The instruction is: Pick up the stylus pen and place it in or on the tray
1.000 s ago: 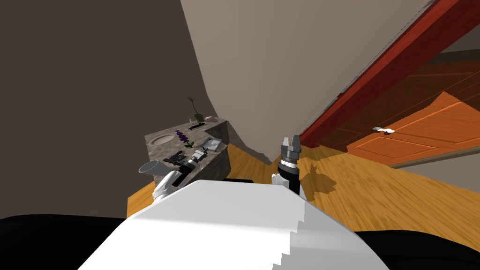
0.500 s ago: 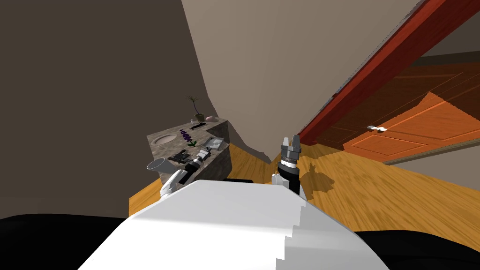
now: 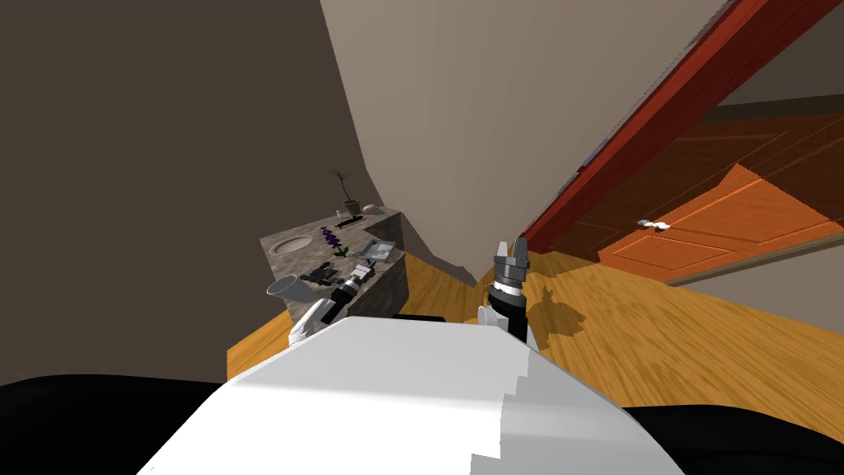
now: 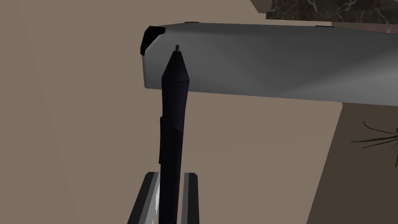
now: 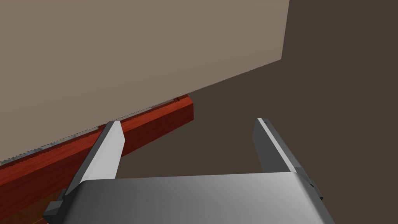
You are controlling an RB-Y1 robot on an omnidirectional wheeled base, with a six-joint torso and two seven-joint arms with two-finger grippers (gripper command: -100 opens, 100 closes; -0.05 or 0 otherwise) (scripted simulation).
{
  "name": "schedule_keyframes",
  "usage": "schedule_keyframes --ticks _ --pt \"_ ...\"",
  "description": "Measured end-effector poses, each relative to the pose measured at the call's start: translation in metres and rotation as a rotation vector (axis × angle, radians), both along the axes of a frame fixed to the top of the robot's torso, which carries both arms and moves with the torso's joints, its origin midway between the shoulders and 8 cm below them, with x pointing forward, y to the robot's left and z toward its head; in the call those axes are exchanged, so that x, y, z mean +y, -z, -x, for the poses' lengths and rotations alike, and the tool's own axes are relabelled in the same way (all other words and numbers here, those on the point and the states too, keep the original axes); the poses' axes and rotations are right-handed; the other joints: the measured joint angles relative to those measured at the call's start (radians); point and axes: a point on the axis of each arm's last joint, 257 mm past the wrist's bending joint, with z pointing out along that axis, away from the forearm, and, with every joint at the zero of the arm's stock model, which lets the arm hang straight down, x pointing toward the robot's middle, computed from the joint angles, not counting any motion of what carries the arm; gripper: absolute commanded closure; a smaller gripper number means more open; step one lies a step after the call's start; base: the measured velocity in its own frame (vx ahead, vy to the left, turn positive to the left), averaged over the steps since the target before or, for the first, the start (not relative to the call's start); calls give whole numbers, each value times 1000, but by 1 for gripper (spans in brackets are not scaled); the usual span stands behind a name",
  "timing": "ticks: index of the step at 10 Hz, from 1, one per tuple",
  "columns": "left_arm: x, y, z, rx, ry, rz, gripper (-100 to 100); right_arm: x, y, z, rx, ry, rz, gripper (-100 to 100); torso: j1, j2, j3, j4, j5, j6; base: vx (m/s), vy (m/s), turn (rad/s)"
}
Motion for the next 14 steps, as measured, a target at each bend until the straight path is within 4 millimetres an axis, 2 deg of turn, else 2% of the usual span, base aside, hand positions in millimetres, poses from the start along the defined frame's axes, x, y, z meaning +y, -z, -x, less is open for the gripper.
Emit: schedule_keyframes --ticks 3,5,8,14 --pt "0 -15 -6 -28 10 47 100 0 0 0 0 0 0 0 -5 -4 -2 0 -1 1 45 -57 0" --pt "8 -22 -8 -33 13 77 100 0 0 0 0 0 0 0 -2 -5 -3 0 0 2 65 -31 -104" --pt "30 -29 -9 -35 19 110 100 0 0 0 0 0 0 0 2 -4 -2 0 1 1 51 1 -101" --pt "91 -41 0 -27 41 92 100 0 0 0 0 0 0 0 6 -11 -7 -2 2 4 39 27 -171"
